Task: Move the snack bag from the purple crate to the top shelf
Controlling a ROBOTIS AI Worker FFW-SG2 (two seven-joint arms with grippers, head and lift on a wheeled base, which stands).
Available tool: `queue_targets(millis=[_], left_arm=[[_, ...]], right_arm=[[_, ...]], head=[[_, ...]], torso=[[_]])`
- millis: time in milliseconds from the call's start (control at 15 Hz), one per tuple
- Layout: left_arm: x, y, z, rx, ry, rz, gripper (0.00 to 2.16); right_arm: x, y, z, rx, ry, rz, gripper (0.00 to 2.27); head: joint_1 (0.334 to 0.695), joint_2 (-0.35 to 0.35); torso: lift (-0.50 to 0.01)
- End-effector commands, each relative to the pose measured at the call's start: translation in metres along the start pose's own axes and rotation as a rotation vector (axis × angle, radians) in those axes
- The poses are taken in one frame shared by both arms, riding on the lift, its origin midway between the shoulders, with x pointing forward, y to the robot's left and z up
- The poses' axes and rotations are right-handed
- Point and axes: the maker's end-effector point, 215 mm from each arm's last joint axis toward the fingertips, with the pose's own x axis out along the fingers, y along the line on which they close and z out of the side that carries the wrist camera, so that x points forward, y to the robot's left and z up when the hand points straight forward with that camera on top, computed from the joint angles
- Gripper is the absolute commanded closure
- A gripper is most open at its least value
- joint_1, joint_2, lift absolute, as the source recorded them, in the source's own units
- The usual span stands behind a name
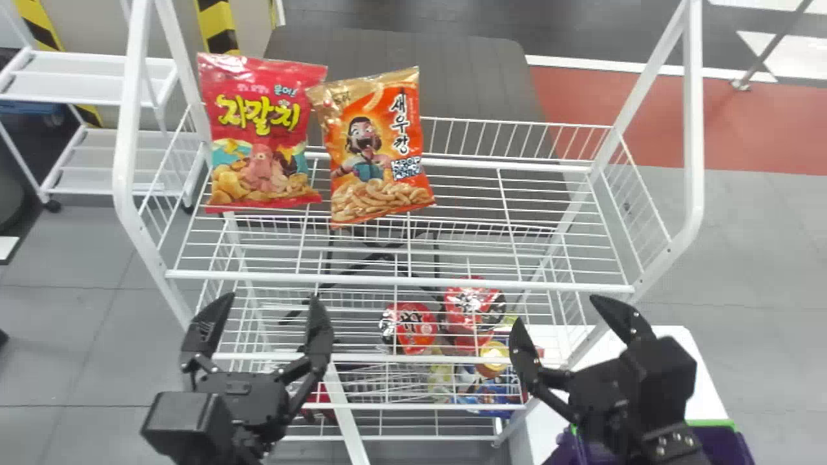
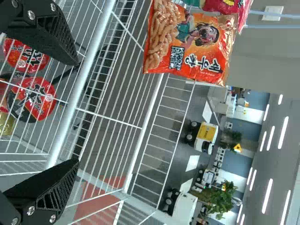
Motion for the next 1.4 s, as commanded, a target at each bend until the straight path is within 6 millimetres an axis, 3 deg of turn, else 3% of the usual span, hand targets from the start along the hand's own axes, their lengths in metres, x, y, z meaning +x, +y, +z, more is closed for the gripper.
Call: queue_targets(millis=[0, 133, 333, 733, 1000, 1333], left_arm=[[0.001, 0.007, 0.006, 0.001, -0.009, 0.01, 0.08], [-0.003, 0.014, 0.013, -0.004, -0.016, 0.024, 0.08], [-0.004, 0.016, 0.012, -0.002, -0.012, 0.026, 0.08], [0.004, -0.008, 0.0, 0.016, 0.04, -0.026, 0.08], [0.042, -0.038, 0.001, 0.039, 0.082, -0.106, 0.08], [0.111, -0.083, 0.023, 0.033, 0.095, -0.173, 0.16]], right_arm=[[-0.024, -0.008, -0.002, 0.04, -0.121, 0.0, 0.06], [-0.041, -0.017, -0.011, 0.086, -0.196, 0.015, 0.06], [-0.051, -0.022, -0.026, 0.097, -0.18, 0.002, 0.08], [-0.063, -0.029, -0.031, 0.156, -0.171, -0.068, 0.09], [-0.072, -0.035, -0.028, 0.185, -0.195, -0.119, 0.09], [-0.099, -0.031, -0.008, 0.197, -0.298, -0.153, 0.09]], head=[[0.695, -0.139], [0.695, -0.145], [0.695, -0.164], [0.695, -0.215], [0.695, -0.266], [0.695, -0.302]], torso=[[0.003], [0.003], [0.003], [0.003], [0.003], [0.003]])
